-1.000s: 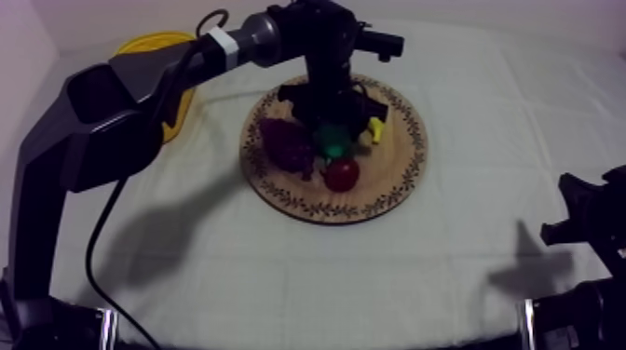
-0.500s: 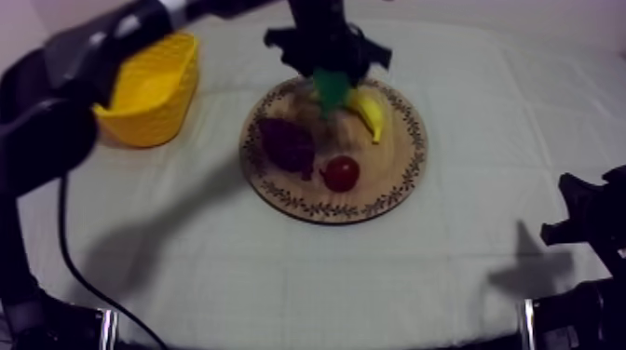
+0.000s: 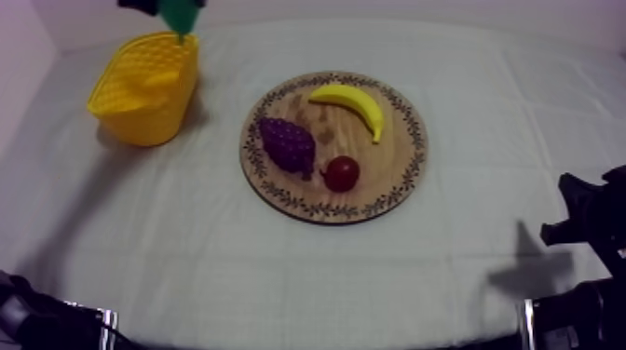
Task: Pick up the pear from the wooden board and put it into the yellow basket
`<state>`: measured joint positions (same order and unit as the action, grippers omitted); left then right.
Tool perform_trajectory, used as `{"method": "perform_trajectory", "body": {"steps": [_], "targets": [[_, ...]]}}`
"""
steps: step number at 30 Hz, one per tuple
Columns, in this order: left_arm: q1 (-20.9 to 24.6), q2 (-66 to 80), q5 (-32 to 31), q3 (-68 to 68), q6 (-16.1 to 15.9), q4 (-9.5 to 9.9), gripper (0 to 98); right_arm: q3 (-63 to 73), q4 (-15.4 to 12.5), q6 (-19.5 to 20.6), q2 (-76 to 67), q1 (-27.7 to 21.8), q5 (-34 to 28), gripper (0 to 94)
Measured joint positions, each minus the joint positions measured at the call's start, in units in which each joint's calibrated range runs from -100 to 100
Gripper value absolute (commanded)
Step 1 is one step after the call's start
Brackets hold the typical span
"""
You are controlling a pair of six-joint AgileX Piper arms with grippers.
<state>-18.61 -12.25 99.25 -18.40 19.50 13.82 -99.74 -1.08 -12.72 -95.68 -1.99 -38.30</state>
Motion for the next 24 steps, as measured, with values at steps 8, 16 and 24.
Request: {"method": "perform_trajectory", "body": {"steps": [8, 16, 24], "targets": [[7.6, 1.6, -5.7, 13.5, -0.8, 0.40, 60.5, 0.0, 0.0, 0.0, 0.0, 0.0, 0.0, 0.3], [9.6, -3.6, -12.2, 18.5, -0.6, -0.93, 60.8, 0.0, 0.0, 0.0, 0.0, 0.0, 0.0, 0.3], [11.2, -12.3, -15.9, 13.0, -1.5, -1.95, 61.5, 0.0, 0.0, 0.0, 0.0, 0.0, 0.0, 0.3]]}}
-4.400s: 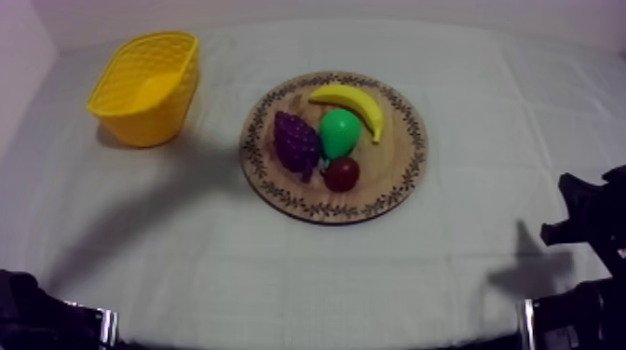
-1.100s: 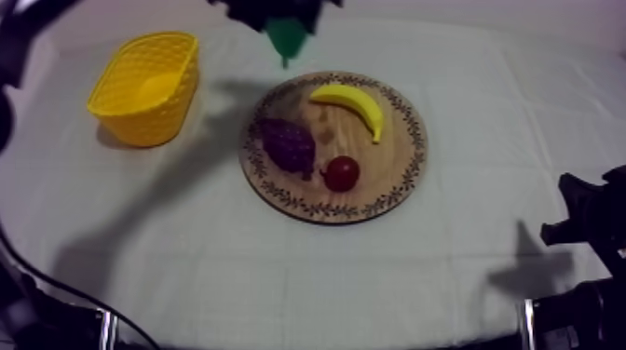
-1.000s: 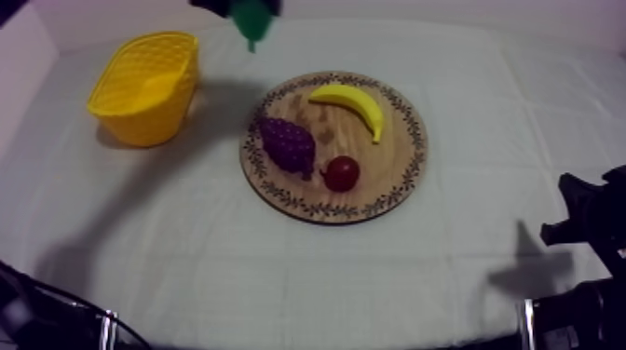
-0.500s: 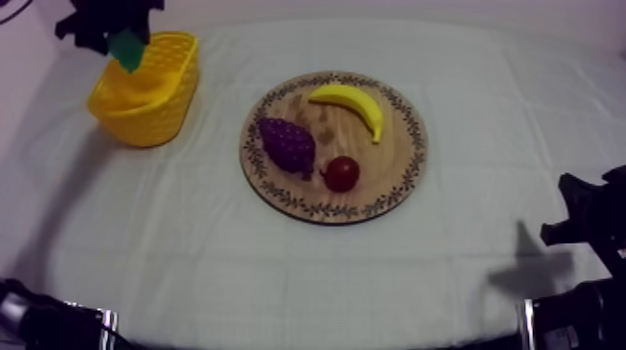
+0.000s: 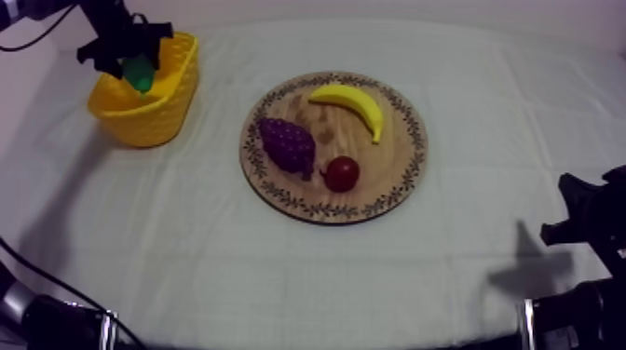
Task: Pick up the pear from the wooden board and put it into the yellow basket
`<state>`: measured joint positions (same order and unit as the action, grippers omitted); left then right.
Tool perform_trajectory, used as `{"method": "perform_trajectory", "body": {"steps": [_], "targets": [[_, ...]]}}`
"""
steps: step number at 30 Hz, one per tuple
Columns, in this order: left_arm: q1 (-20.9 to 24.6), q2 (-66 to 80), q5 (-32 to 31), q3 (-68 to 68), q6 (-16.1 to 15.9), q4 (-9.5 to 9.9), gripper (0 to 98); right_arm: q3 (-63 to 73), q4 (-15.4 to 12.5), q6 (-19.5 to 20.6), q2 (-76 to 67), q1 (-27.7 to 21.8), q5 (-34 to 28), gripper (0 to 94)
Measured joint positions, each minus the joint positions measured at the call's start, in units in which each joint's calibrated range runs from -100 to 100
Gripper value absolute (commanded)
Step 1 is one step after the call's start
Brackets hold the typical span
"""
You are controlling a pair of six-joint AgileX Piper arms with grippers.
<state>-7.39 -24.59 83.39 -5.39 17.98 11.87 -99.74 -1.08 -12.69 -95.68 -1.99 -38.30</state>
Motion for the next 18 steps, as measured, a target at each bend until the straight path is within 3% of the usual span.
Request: {"method": "perform_trajectory", "body": {"steps": [10, 18], "targets": [[1.5, -11.9, -7.1, -5.7, -3.4, -2.51, 63.8, 0.0, 0.0, 0.0, 0.0, 0.0, 0.0, 0.3], [2.7, -14.9, -12.3, -5.2, -6.4, -5.90, 81.0, 0.0, 0.0, 0.0, 0.0, 0.0, 0.0, 0.3]]}}
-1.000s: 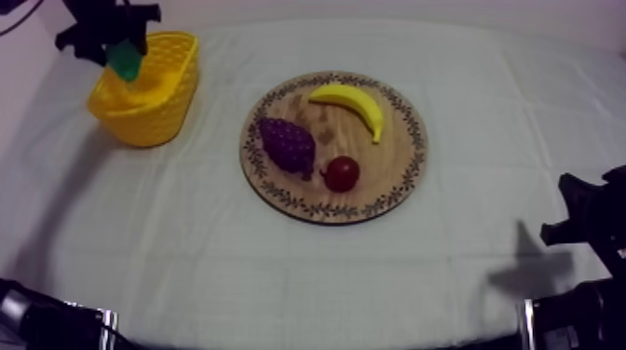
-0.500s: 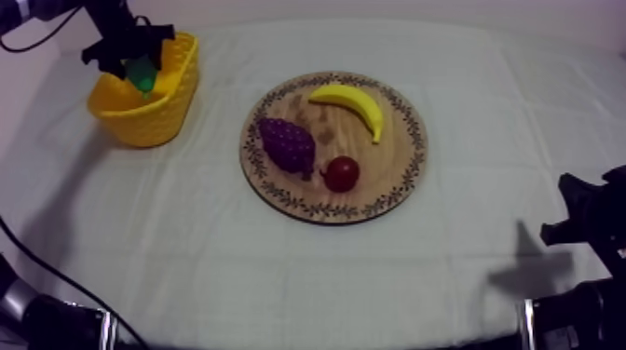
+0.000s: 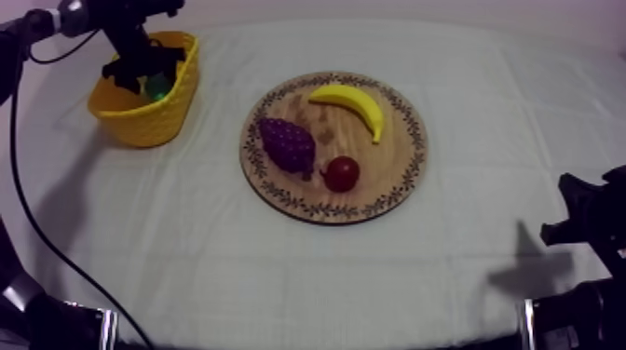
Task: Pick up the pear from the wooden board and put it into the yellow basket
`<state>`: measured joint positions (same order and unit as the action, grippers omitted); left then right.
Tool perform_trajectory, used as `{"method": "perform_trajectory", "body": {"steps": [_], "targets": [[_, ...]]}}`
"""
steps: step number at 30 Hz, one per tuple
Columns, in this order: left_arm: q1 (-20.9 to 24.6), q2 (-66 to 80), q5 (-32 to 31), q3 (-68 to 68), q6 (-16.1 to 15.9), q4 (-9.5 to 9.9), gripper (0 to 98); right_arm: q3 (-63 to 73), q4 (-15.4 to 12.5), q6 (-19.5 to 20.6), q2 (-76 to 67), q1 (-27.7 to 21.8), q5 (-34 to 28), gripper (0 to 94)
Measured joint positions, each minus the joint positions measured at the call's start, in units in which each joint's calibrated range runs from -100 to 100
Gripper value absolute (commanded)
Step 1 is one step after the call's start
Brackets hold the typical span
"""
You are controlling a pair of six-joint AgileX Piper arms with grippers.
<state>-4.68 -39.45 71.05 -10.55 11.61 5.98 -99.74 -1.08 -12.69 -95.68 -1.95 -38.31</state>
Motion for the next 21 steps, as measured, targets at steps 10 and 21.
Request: {"method": "perform_trajectory", "body": {"steps": [10, 21], "targets": [[-0.5, 10.9, -8.5, 10.2, -2.7, -1.71, 17.1, 0.0, 0.0, 0.0, 0.0, 0.1, 0.0, 0.3], [-3.7, 40.9, -14.0, 29.2, -1.8, 0.56, 0.6, 0.0, 0.0, 0.0, 0.0, 0.1, 0.0, 0.3]]}}
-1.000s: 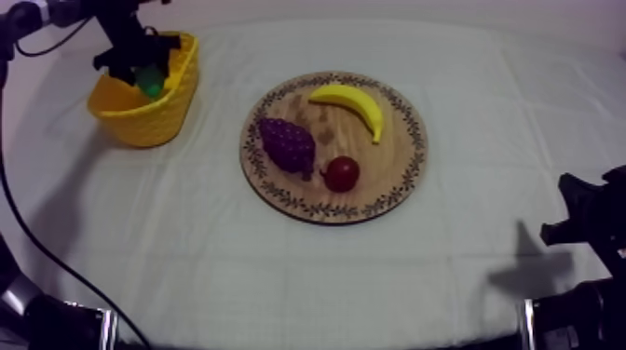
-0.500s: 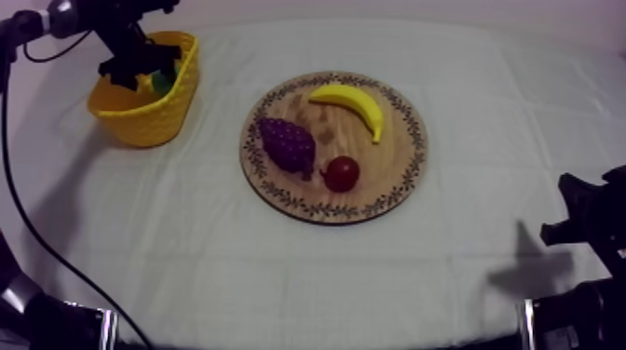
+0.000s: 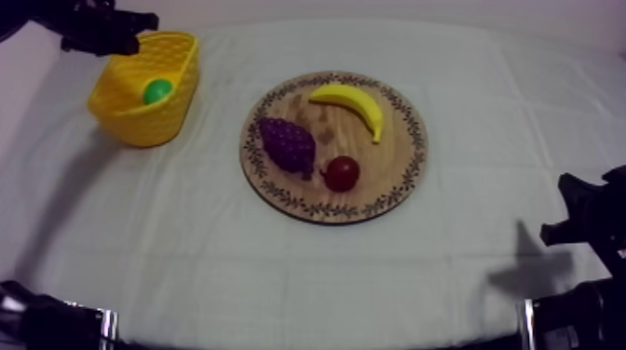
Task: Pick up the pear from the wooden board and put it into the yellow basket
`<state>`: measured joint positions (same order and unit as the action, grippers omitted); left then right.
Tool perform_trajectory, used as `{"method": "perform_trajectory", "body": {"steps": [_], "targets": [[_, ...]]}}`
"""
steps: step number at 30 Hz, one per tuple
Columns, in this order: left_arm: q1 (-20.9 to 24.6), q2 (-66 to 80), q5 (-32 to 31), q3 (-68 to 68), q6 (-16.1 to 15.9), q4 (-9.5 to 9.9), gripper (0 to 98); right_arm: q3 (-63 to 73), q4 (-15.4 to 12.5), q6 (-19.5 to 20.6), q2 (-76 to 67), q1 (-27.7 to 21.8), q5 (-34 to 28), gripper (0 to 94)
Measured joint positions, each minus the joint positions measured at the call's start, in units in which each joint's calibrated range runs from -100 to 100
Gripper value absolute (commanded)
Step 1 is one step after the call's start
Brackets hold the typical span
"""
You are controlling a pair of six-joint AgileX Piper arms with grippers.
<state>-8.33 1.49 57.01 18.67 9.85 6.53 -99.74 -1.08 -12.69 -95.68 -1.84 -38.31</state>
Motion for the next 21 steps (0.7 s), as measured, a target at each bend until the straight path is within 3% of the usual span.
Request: {"method": "perform_trajectory", "body": {"steps": [6, 14, 17, 21], "targets": [[-0.1, 19.7, -8.2, 14.2, -3.6, -1.15, 0.1, 0.0, 0.0, 0.0, 0.0, 0.0, 0.0, 0.3], [3.6, 47.3, -21.3, 38.3, -8.8, -2.50, 0.2, 0.0, 0.0, 0.0, 0.0, 0.0, 0.0, 0.3], [5.8, 59.9, -21.8, 48.3, -10.3, -3.46, 0.1, 0.0, 0.0, 0.0, 0.0, 0.0, -0.1, 0.3], [8.8, 74.5, -17.5, 59.4, -11.0, -3.86, 0.1, 0.0, 0.0, 0.0, 0.0, 0.0, 0.0, 0.3]]}}
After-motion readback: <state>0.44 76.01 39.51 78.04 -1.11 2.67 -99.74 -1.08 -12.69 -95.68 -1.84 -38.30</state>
